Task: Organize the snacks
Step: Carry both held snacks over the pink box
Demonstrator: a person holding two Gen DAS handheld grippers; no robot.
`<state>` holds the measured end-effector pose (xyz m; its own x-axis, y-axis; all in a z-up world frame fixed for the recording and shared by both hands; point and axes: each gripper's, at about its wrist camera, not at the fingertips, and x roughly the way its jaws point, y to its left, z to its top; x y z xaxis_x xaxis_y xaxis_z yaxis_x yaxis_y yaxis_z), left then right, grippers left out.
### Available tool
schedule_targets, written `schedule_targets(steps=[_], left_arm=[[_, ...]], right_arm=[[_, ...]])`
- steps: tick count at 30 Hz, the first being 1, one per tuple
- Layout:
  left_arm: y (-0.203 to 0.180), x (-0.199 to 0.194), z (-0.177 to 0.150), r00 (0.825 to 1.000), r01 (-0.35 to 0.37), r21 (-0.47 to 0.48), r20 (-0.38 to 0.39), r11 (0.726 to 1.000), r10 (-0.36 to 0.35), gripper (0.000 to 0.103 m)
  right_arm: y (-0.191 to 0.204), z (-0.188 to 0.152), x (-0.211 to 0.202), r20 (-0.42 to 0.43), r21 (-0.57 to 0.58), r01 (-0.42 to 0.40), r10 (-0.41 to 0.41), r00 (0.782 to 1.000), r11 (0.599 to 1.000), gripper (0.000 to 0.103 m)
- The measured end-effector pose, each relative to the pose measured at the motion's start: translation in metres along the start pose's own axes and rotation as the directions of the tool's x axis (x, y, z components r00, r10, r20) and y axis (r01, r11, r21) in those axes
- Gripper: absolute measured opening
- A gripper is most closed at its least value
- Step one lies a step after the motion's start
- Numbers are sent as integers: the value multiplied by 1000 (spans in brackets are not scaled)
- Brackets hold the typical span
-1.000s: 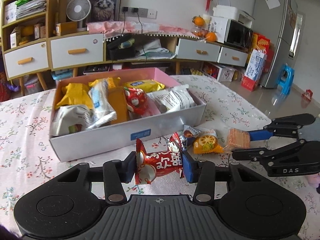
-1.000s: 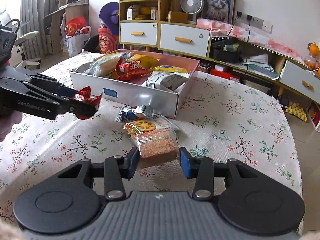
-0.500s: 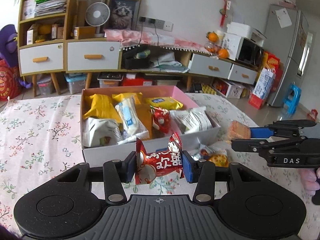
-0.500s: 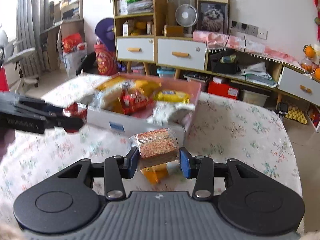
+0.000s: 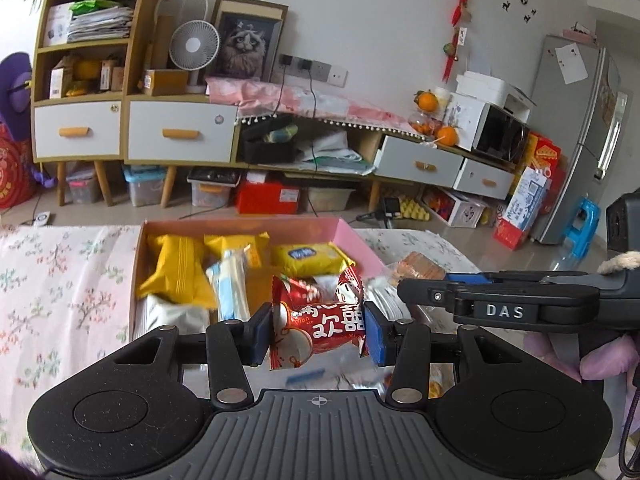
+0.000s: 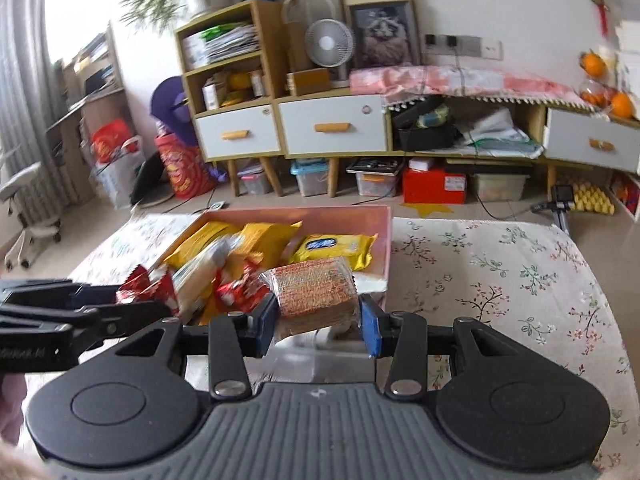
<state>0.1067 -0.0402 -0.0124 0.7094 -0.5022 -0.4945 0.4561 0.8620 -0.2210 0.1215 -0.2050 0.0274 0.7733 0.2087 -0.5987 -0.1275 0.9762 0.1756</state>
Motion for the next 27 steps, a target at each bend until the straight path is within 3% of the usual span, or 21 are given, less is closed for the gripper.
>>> schedule_targets(steps=[6, 12, 27], left_arm=[[3, 23, 11, 1000, 17, 3, 0, 1000, -17, 44], [0, 48, 28, 999, 32, 39, 9, 999, -32, 44], [-15, 95, 29, 998, -24, 199, -51, 980, 35, 44]], right_arm=[[-13, 9, 18, -11, 89, 16, -15, 1000, 996, 40], [-21, 20, 25, 4, 171, -61, 61, 998, 983, 40], [-40, 20, 47, -15, 326, -93, 103, 995, 941, 40]])
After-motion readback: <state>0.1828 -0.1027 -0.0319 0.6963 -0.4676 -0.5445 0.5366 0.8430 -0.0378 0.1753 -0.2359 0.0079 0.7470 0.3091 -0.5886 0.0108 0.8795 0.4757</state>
